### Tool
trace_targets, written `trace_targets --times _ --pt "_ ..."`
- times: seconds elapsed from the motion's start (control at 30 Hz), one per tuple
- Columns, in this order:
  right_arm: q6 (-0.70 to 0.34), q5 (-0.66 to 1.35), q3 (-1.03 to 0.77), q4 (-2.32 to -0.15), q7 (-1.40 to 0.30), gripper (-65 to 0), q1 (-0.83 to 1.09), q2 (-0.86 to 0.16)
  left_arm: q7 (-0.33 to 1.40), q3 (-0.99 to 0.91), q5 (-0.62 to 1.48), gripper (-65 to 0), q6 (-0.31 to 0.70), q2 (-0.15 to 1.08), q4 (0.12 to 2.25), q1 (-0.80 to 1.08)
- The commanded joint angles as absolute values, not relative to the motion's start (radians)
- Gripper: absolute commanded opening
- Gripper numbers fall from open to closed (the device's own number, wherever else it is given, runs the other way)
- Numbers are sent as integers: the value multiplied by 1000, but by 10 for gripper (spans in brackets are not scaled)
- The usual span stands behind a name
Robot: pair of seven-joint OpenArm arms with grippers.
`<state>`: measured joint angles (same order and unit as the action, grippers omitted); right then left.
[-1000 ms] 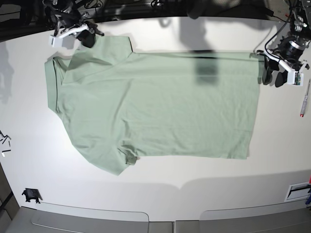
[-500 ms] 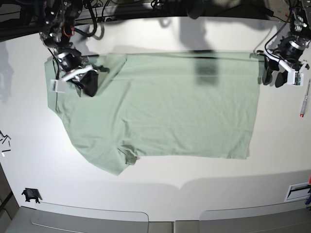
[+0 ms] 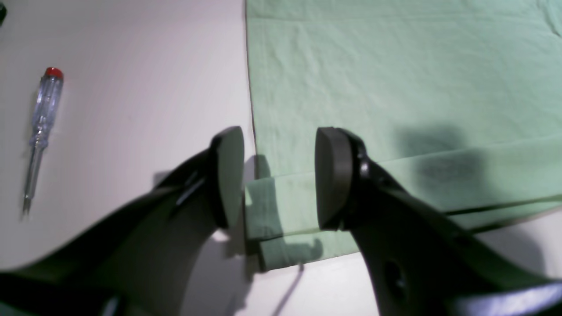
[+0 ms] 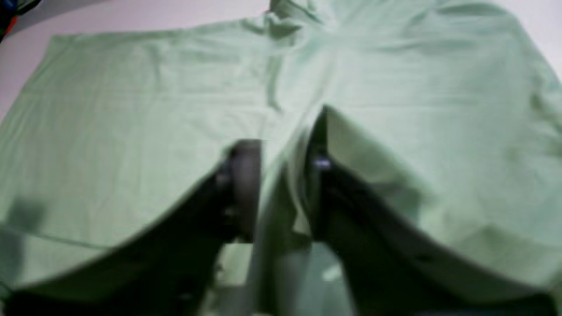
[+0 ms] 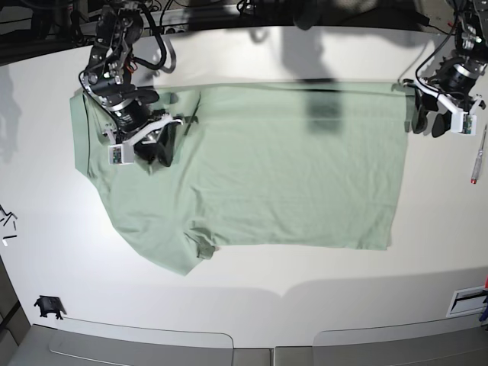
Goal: Fold the T-shirt properly
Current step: 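Grasp the shoulder near the collar with the right gripper and fold inward, then pull the shirt toward the robot base with both grippers, then release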
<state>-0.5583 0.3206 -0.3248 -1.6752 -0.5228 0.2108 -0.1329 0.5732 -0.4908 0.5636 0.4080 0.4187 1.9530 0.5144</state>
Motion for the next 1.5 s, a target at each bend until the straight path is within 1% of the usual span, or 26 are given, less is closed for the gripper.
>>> trace_targets --times 0.0,0.03,0.1,0.23,0.27,0.3,0.33,0.37,0.4,0.43,0.5,0.6,0.73,0.9,1.03,1.13,1.3,1.47 --pt "-545 339 -328 -1690 -494 -408 199 -142 547 -498 576 -403 411 432 1971 513" --pt "-535 339 -328 -1690 -495 -391 199 -144 547 -498 576 -403 411 432 1971 513" --pt "-514 317 -334 -1690 -495 -391 199 -151 545 -498 577 -403 411 432 1971 513" --pt "-509 303 -392 -1692 -519 -401 197 -181 546 -497 586 -403 411 432 1971 513" --pt "-509 330 -415 -1695 -550 -432 197 -192 550 -496 602 -403 411 432 1971 513" --pt "-509 372 -441 -1698 -588 -482 197 -202 553 -496 623 -403 414 430 1971 513" --pt "-509 421 -471 -1703 -628 -546 197 -212 553 -495 637 -404 428 427 1971 513" --pt "-511 473 -503 -1710 -669 -616 197 -220 553 -494 641 -413 451 426 1971 513" --pt "-521 526 -537 -1718 -706 -650 199 -226 552 -488 640 -441 469 423 1971 512" --pt "-537 579 -572 -1726 -736 -650 201 -228 553 -481 640 -491 472 421 1971 513" --pt "-580 668 -646 -1734 -781 -650 210 -230 554 -457 636 -650 472 415 1971 513" --pt "-604 731 -721 -1734 -795 -650 253 -230 564 -401 602 -650 472 413 1971 513" --pt "-609 705 -725 -1733 -776 -650 344 -229 540 -296 469 -650 466 413 1951 512" --pt "-600 524 -677 -1711 -669 -650 414 -230 492 -195 375 -650 337 413 1822 503" --pt "-538 419 -636 -1665 -621 -650 412 -230 496 -181 368 -650 328 413 1700 475" --pt "-498 330 -595 -1593 -587 -650 395 -236 505 -182 368 -650 328 413 1666 472" --pt "-497 309 -522 -1440 -587 -650 373 -278 564 -183 368 -650 328 414 1666 479" --pt "-501 318 -517 -1421 -620 -650 403 -295 612 -183 368 -650 328 414 1668 508"
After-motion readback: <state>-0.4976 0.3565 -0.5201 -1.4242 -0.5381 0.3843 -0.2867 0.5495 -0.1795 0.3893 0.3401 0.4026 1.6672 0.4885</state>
